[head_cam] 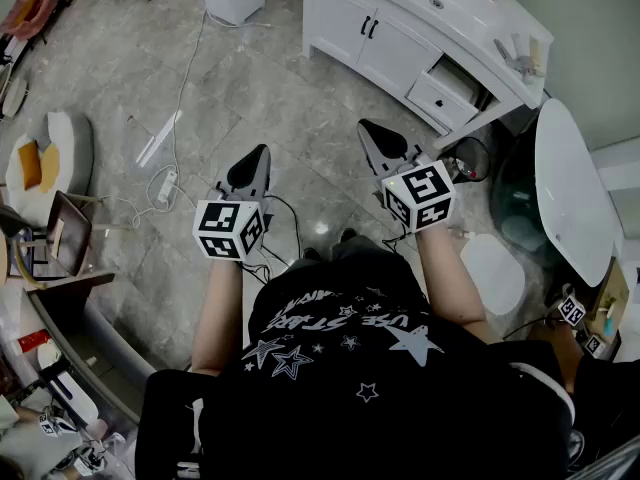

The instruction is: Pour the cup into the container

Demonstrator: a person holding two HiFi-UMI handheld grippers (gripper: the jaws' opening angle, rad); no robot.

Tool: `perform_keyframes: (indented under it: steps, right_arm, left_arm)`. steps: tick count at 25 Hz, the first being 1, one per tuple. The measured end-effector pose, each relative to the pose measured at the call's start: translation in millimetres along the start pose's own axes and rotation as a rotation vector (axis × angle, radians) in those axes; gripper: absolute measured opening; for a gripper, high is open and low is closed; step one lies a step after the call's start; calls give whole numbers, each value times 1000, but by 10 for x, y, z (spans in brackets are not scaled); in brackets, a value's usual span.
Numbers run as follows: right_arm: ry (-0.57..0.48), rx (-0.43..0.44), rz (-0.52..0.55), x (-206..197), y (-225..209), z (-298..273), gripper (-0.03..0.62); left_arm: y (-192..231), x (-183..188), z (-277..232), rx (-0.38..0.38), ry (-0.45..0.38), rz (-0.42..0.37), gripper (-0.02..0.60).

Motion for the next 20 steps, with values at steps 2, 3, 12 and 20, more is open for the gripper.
perform_keyframes:
  steps: [2,3,12,20]
  right_arm:
    - [3,-6,-10,6,-19,-20,6]
    - [4,-8,-14,7,-25,-30,6]
    - [12,-3,-25,15,4,-143,6]
    - [-25,-10,-75,77,-108,-321,6]
  left_arm:
    - [30,1,-1,0,1,1,9]
    - [43,0,-2,-1,2,2,9]
    - [104,-91,7,-13,24,15,9]
    - [274,-90,-114,-19,30,43,9]
Point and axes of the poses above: the fingertips, and each gripper's own axes: z backward along the fingers, y to its left, x out of its top, the point moved 1 cm from there along z, backward along the fingers, and after that the axes turned 12 degrees about y, right-handed, at the moved point
